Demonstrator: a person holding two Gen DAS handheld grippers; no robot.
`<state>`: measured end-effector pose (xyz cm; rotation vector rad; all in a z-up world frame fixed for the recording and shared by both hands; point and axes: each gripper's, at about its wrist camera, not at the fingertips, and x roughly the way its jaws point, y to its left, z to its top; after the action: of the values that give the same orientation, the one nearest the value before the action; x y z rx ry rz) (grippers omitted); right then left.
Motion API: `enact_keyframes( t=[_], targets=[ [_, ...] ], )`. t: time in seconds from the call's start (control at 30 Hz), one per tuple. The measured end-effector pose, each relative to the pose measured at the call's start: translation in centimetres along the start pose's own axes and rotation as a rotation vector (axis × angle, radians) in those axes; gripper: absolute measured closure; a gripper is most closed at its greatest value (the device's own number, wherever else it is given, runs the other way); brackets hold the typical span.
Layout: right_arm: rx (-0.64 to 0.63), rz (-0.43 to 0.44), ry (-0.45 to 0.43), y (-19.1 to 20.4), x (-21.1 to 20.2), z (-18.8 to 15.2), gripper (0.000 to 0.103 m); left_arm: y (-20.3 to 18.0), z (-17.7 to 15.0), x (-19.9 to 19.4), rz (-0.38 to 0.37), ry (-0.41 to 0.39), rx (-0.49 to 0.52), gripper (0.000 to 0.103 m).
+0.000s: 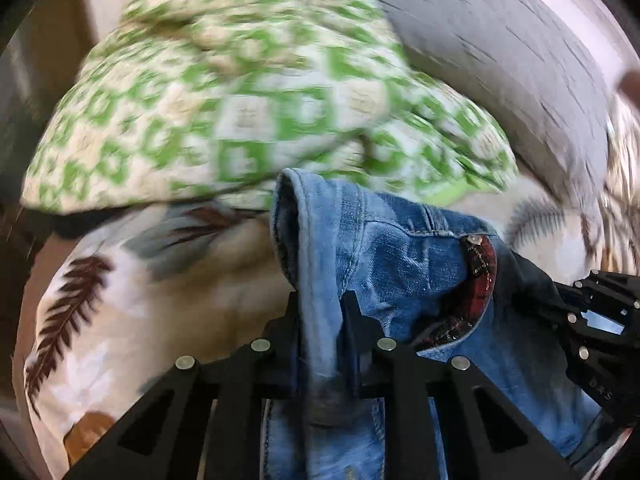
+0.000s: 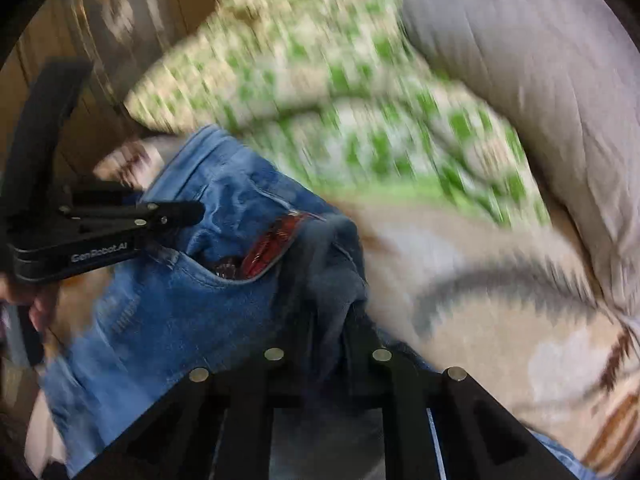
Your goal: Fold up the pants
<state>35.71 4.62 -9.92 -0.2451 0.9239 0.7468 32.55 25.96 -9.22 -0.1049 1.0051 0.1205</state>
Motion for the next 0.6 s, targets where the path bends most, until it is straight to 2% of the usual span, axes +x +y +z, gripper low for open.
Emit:
enact_keyframes(
  t=[0.03,0.07,0.1,0.13,0.17,0.2,0.23,0.33,0.43,0.47,0.5,0.6],
  targets=[
    [0.010,-0.010,-0.020,0.5,0.1,0.6,0.089,0.2,-0.3,0.7,-0.007,0.059,0.034,0.081],
    [0.017,-0.037,-0.010,1.0,0.7,1.0,0.084,0.1,-0.8,1.4,0.024,0.109,0.081,0.077],
    [0.024,-0.064,0.045,1.5,1.8,1.1,0.066,0.0,-1.0,1.8,0.038,0.126,0.095,0.069],
    [0.032,-0.081,0.107,1.7,2.6,1.1,0.040,-0.1,-1.2,1.9,0.057,0.140,0.097,0.044],
    [0.047,-0.106,0.141,1.6,2.8,0.6,0.031,0.1,-1.5,1.2,0.080,0.118,0.074,0.022],
    [0.055,-0.114,0.127,1.3,2.0,0.1,0.031,0.3,-1.6,0.2,0.088,0.068,0.045,0.017],
    [0.061,-0.107,0.097,1.1,0.6,-0.5,0.031,0.2,-1.8,-1.5,0.076,0.011,0.015,0.015],
    [0.115,-0.101,0.047,-1.0,-4.9,-2.8,0.027,-2.2,-2.9,-4.7,-0.032,-0.004,0.048,0.015],
    [0.134,-0.137,-0.005,-3.8,-11.7,-6.0,0.024,-6.9,-5.6,-7.9,-0.093,-0.026,0.195,0.015],
    [0.134,-0.156,-0.022,-4.8,-14.1,-7.5,0.023,-9.6,-7.2,-8.9,-0.138,-0.026,0.265,0.015],
    [0.140,-0.175,-0.032,-5.8,-16.4,-9.3,0.023,-10.7,-8.1,-9.4,-0.167,-0.019,0.300,0.015],
    [0.180,-0.248,-0.026,-9.9,-21.0,-14.0,0.021,-17.1,-12.1,-10.7,-0.297,0.030,0.441,0.015]
  ],
)
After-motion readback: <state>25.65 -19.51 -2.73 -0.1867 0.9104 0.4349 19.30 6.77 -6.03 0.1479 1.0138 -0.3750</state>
